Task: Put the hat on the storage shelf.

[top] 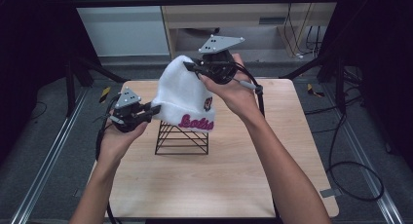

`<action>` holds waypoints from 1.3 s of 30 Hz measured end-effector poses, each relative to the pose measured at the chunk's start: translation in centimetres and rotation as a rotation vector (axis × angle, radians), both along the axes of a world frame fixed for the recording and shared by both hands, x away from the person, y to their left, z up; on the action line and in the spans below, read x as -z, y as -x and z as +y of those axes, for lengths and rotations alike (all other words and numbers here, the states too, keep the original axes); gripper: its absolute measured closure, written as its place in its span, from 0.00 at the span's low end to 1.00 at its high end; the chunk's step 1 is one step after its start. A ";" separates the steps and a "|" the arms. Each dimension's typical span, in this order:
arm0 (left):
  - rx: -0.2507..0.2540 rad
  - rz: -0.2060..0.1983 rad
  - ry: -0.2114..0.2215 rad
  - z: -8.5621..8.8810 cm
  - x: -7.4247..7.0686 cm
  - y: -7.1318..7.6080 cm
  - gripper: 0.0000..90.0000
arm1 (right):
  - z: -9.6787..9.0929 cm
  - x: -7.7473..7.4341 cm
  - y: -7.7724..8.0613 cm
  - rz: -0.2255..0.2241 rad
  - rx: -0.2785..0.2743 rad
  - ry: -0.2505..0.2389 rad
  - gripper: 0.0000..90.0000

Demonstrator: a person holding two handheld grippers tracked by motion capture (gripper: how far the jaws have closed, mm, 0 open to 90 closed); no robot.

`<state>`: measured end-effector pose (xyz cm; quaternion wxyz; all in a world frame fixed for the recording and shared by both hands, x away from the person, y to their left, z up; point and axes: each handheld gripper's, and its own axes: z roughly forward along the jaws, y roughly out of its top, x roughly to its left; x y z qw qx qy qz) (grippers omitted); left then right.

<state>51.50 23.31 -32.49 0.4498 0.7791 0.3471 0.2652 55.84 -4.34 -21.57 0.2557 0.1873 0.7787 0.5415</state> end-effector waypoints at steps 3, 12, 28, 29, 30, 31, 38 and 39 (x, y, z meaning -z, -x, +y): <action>-0.007 0.005 0.004 0.1 0.4 0.0 0.81 | 0.0 0.2 0.0 0.004 0.000 -0.001 0.93; -0.014 0.014 0.002 0.5 1.8 0.1 0.81 | -0.1 1.4 0.3 0.016 -0.005 0.010 0.93; -0.031 0.033 0.023 1.5 4.1 0.3 0.82 | 0.2 3.1 1.2 0.029 -0.029 0.045 0.92; -0.033 0.036 0.025 1.5 4.3 0.4 0.82 | 0.3 3.2 1.3 0.031 -0.031 0.050 0.92; -0.034 0.041 0.023 1.6 4.5 0.4 0.82 | 0.4 3.3 1.3 0.033 -0.034 0.057 0.92; -0.033 0.045 0.021 1.7 4.7 0.4 0.81 | 0.5 3.4 1.4 0.032 -0.034 0.067 0.92; -0.037 0.058 0.029 2.0 5.9 0.5 0.81 | 1.2 4.1 1.5 0.042 -0.051 0.096 0.92; -0.040 0.059 0.033 2.0 6.0 0.5 0.81 | 1.3 4.1 1.6 0.042 -0.052 0.101 0.92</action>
